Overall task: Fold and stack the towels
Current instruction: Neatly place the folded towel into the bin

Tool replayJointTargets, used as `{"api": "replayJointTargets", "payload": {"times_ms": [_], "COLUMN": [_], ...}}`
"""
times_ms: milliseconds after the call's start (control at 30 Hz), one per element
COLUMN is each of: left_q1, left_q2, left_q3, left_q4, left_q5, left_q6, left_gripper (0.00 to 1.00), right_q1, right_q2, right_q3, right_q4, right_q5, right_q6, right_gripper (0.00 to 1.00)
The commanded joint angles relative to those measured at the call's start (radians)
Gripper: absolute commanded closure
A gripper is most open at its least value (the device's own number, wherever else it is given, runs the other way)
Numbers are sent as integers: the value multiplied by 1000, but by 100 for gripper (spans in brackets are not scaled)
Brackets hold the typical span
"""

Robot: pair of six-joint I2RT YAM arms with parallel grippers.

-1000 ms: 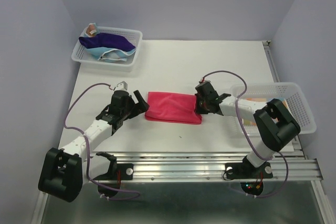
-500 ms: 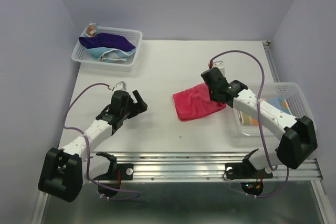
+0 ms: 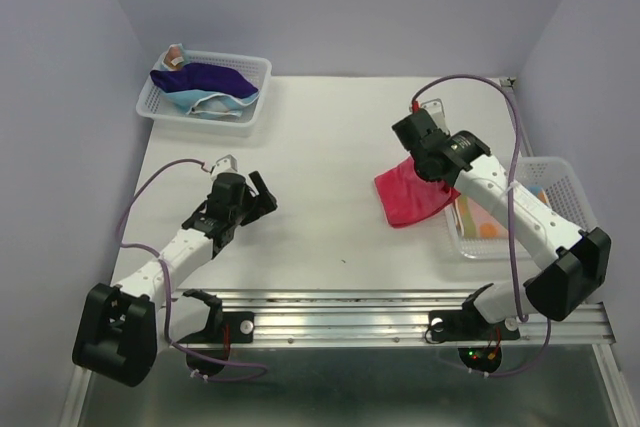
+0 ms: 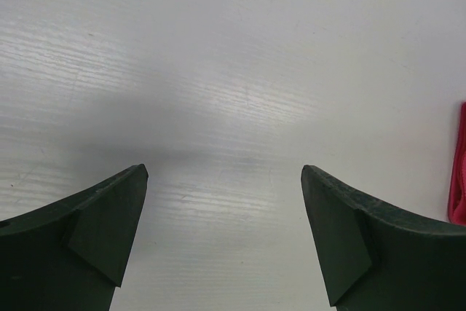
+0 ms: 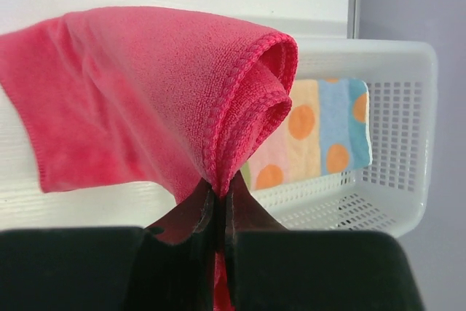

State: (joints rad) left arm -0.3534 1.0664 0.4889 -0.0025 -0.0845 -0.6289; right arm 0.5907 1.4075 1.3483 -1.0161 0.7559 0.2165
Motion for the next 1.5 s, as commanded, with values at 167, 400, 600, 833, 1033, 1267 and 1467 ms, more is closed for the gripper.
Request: {"api": "replayJointTargets", "payload": {"times_ms": [167,400,600,833,1033,1267,1467], "left_q1": [-4,-4,-4,-4,-1,7,13], "left_q2": [-66,-74,-77,-46,-34,-14,-16], "left_q3": [14,11,7,13,16,20,20], "left_q4": [4,4,6,9,7,12,12], "left_q5": [-26,-11,-14,-23,-26,-17,-18], "left_q6": [9,9,11,18,26,34,38], "left_gripper": [1,1,1,1,1,1,1], "right_q1": [-6,-32,-101,-288,-380,-509,-557], "right_q2": [-34,-88,-104,-91,-65,-44,-28], "right_q3": [184,190,112,46,-46,-92,-133], "right_q4": [-265,-262,-188,-121,-79,3,45], "right_q5": [29,-6,0,25,56,95,75], "right_q6": [168,153,95,-38,-84,-146,-193], "right_gripper": [99,99,99,99,99,99,99]}}
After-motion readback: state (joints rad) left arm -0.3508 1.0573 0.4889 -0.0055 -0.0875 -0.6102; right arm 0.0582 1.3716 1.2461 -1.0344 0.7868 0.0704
